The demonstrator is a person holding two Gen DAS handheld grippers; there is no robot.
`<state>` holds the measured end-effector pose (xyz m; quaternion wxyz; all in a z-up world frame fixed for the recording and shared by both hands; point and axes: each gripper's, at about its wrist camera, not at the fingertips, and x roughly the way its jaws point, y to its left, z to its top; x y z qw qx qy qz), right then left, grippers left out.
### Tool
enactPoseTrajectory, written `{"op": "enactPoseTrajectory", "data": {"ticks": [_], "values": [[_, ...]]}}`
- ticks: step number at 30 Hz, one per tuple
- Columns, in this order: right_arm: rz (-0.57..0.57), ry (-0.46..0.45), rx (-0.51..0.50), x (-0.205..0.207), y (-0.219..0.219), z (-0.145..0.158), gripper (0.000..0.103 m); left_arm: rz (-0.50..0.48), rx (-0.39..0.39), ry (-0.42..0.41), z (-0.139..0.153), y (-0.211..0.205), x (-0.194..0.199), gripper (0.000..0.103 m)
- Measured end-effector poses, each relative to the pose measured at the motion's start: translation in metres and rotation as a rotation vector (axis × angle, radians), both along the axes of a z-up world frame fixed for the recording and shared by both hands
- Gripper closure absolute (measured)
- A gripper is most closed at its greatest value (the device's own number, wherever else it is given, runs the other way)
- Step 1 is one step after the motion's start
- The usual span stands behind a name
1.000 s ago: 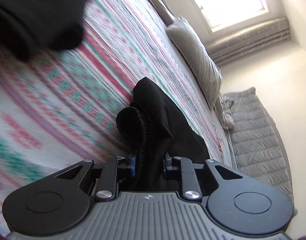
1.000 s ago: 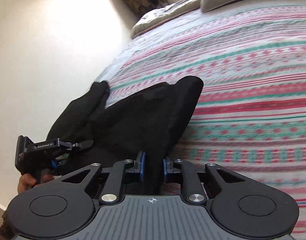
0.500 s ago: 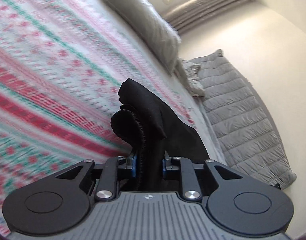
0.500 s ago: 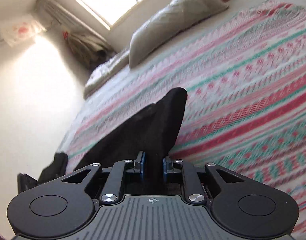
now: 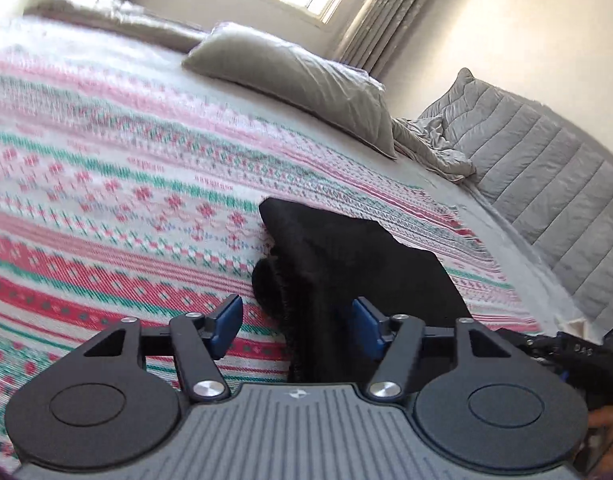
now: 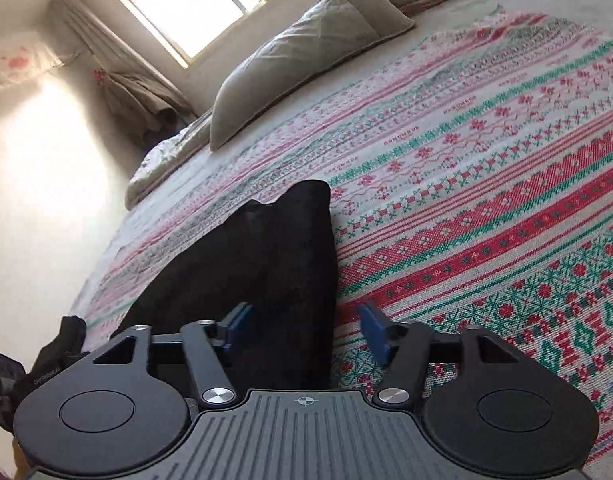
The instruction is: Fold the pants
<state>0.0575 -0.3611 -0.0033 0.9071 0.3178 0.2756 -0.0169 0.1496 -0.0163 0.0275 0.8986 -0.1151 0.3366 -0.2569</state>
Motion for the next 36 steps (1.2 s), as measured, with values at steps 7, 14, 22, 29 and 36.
{"op": "enactPoseTrajectory", "data": {"ticks": [7, 14, 22, 29, 36], "values": [[0.049, -0.054, -0.242, -0.023, 0.043, 0.025, 0.03, -0.086, 0.072, -0.134, 0.026, -0.019, -0.052, 0.019], [0.143, 0.011, -0.407, -0.031, 0.088, 0.01, 0.026, -0.196, 0.34, -0.164, -0.009, -0.047, -0.088, 0.016], [0.153, 0.036, -0.419, -0.073, 0.085, -0.005, 0.021, -0.208, 0.364, -0.11, -0.021, -0.02, -0.112, 0.01], [0.128, 0.048, -0.429, -0.112, 0.081, 0.006, 0.014, -0.155, 0.371, -0.068, -0.006, -0.007, -0.137, 0.0], [-0.021, 0.081, -0.403, -0.127, 0.086, 0.023, 0.001, -0.006, 0.417, -0.079, 0.014, -0.024, -0.159, 0.0]]}}
